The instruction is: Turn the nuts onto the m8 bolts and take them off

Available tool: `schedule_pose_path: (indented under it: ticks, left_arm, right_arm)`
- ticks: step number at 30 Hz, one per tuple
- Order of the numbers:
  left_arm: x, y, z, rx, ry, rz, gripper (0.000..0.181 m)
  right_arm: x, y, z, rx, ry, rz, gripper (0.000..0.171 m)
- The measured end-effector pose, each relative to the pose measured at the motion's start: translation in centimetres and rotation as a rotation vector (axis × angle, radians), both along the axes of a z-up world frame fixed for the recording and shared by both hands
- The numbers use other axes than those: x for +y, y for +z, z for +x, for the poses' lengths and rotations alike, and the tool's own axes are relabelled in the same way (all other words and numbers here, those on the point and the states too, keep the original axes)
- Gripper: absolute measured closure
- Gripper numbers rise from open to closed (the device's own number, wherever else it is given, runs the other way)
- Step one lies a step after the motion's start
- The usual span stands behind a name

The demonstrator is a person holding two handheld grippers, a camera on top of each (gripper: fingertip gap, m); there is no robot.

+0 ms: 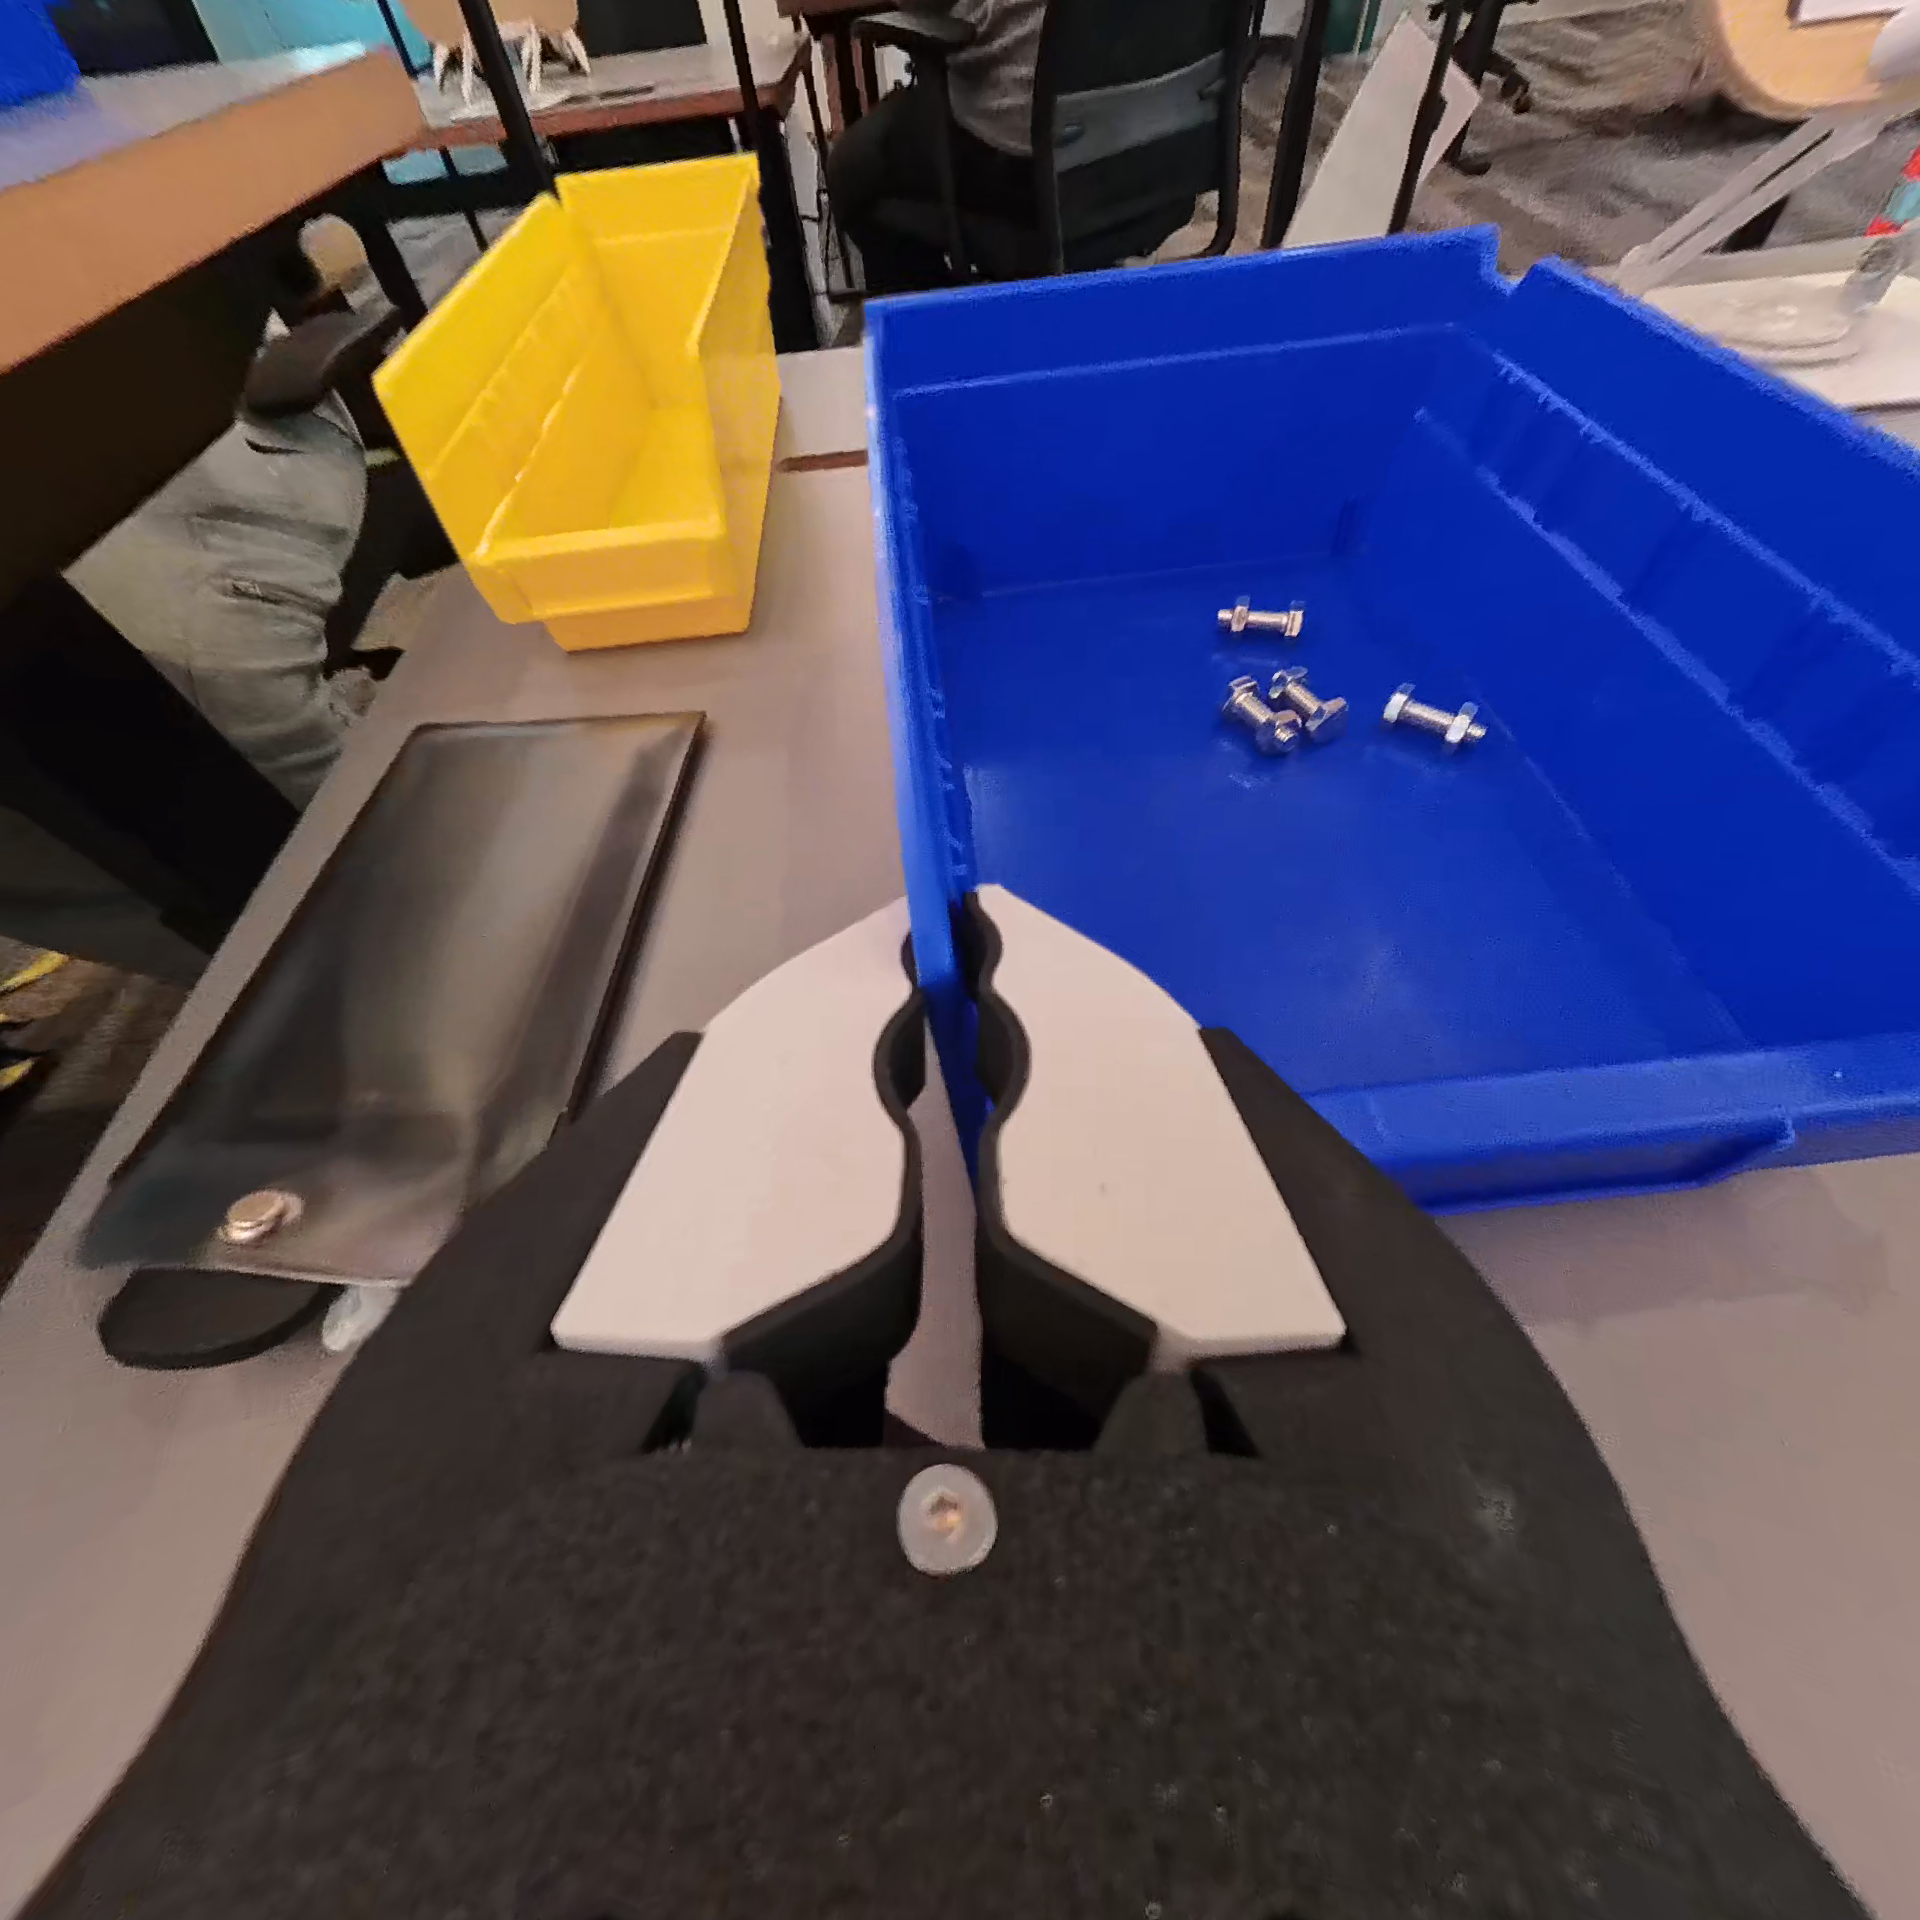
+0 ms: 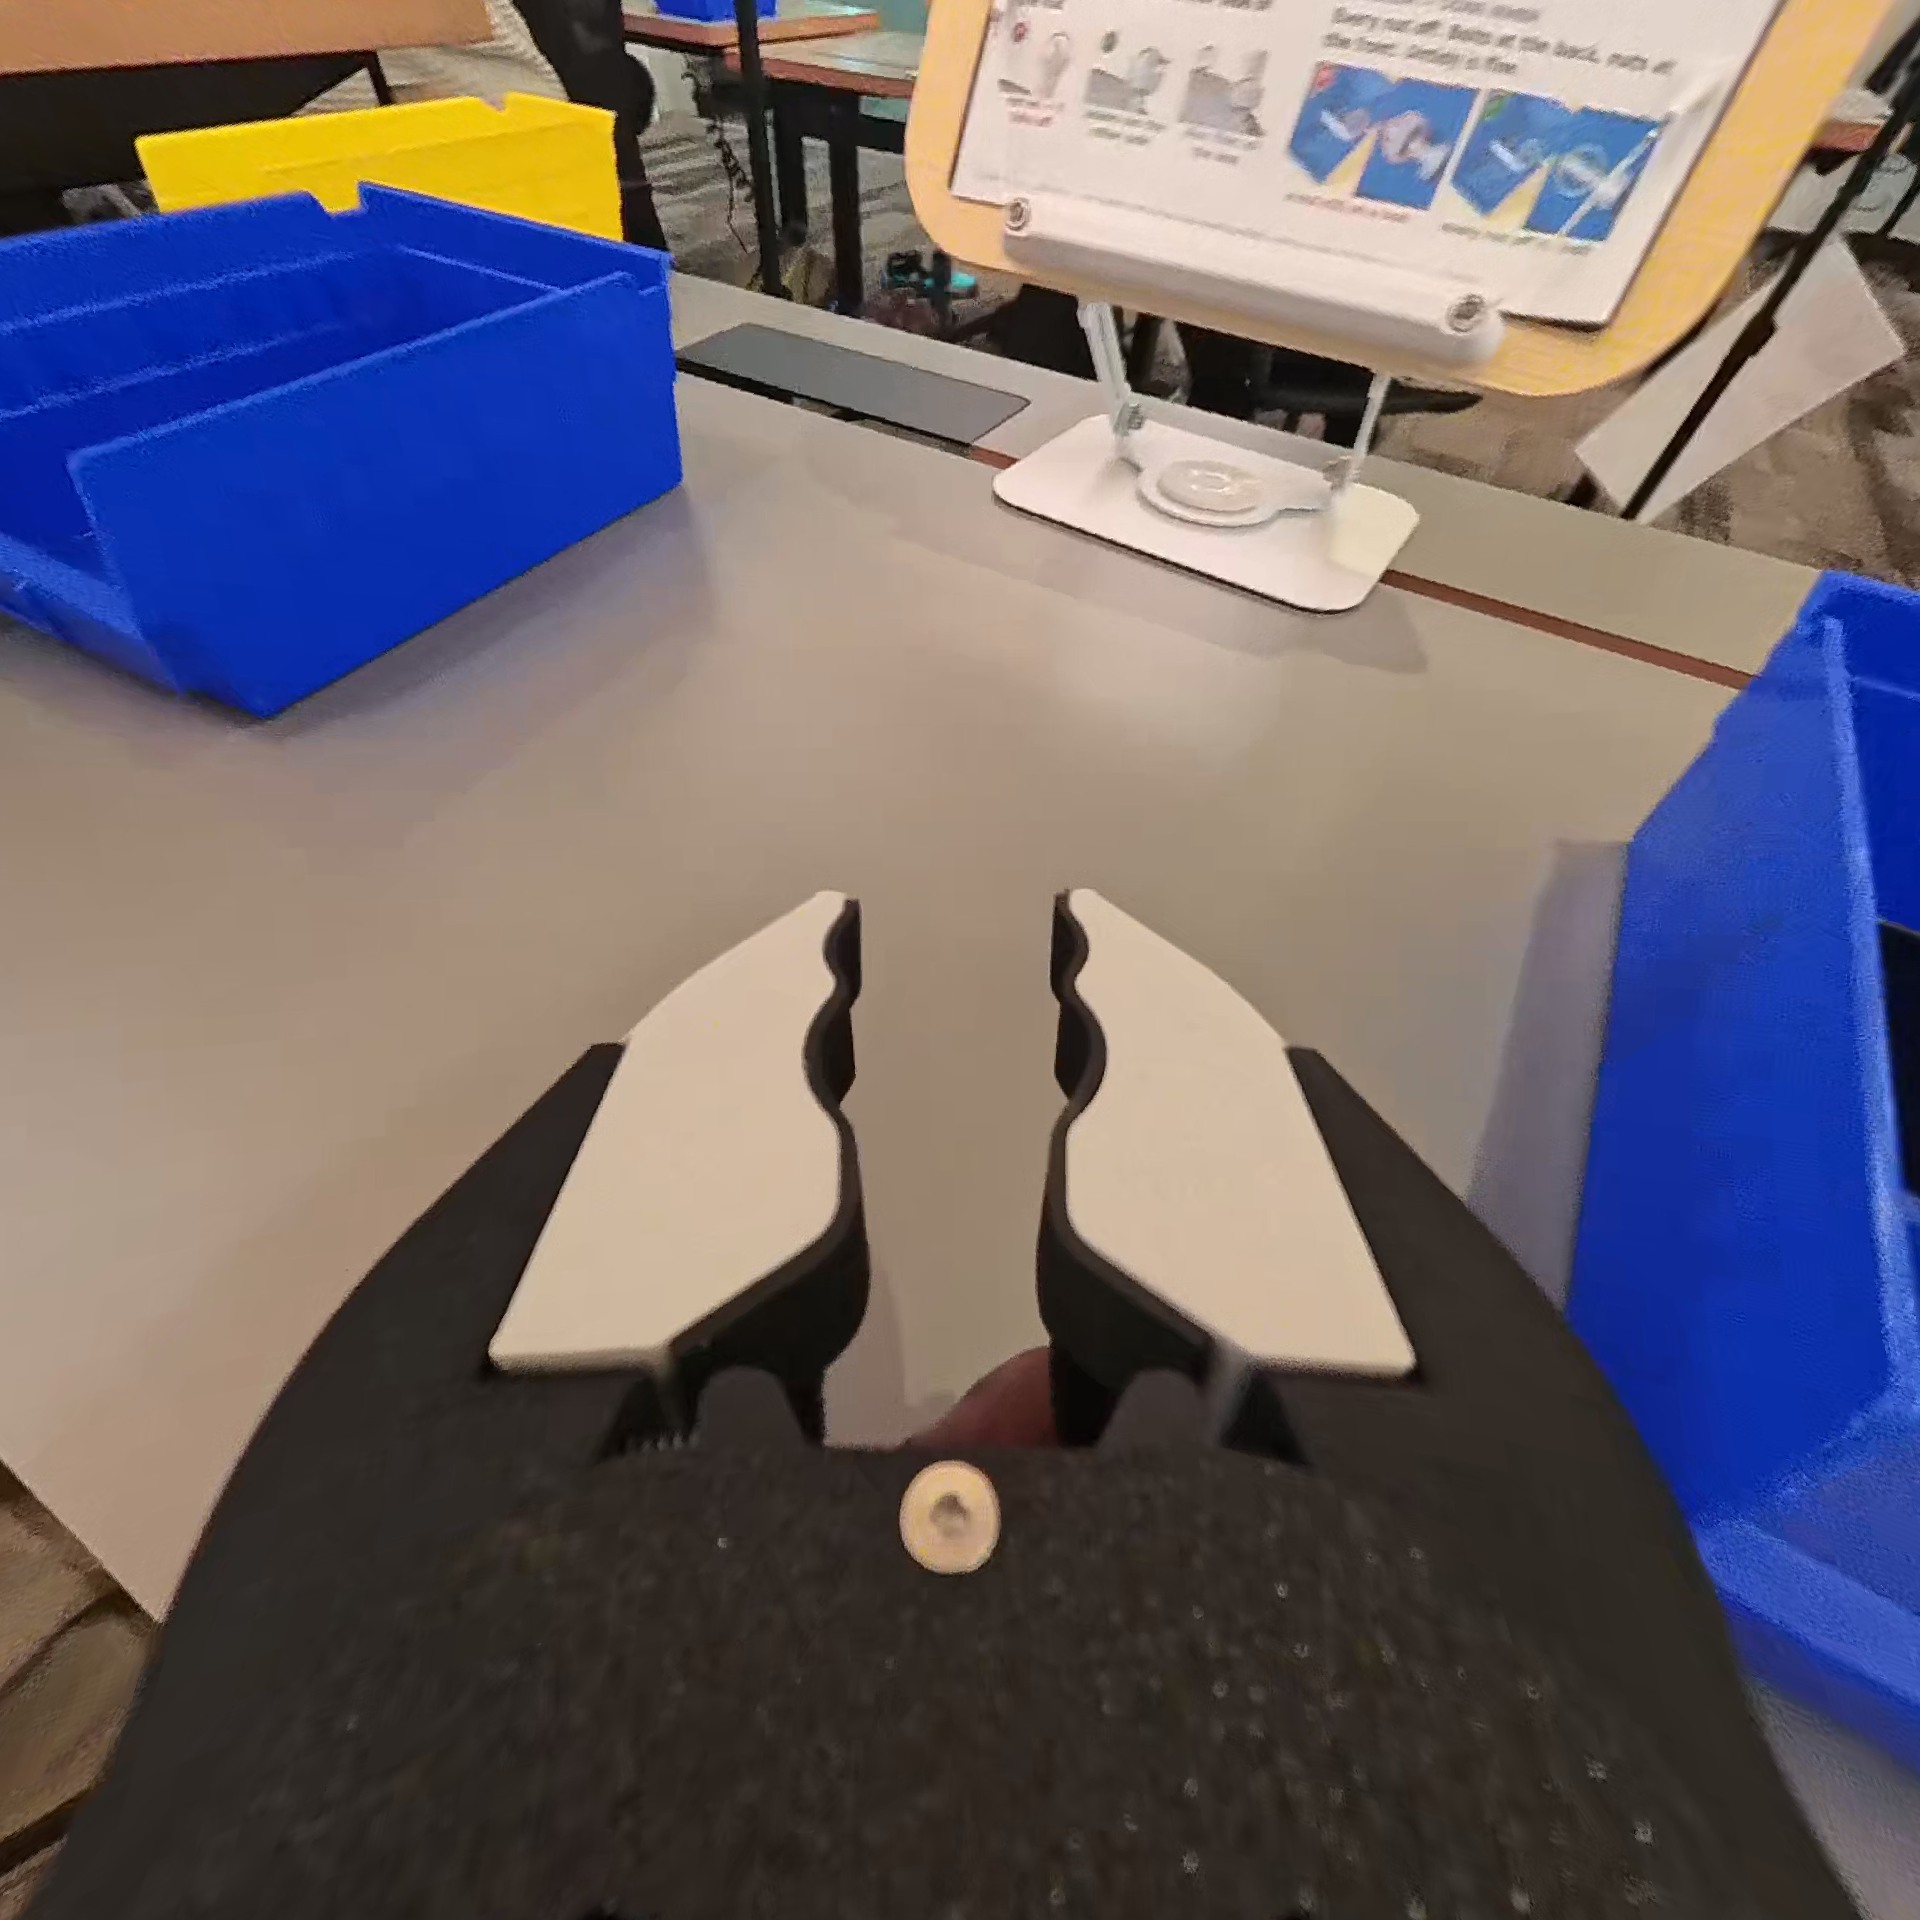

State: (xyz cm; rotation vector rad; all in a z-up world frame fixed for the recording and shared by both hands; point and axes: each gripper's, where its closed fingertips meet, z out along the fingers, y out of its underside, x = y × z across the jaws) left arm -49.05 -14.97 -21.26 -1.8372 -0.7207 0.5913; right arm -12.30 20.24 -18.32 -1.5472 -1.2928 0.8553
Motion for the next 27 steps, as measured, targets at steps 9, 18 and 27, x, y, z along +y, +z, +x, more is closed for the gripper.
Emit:
schedule_pose_path:
  ticks: [9,18,27]
  left_arm:
    - [-1.3,1.1,0.0,0.018,0.068,0.088,0.130]
    - [5.6,8.1,11.6,0.099,0.044,0.376,0.097]
    - [19.1,6.4,23.8,0.172,-0.194,0.241,0.084]
  right_arm:
    - [2.4,-2.5,0.6,-0.040,-0.059,-0.033,0.122]
    - [4.8,-2.3,0.8,-0.031,-0.158,-0.051,0.102]
    - [4.5,-1.9,0.5,-0.020,-0.183,-0.136,0.082]
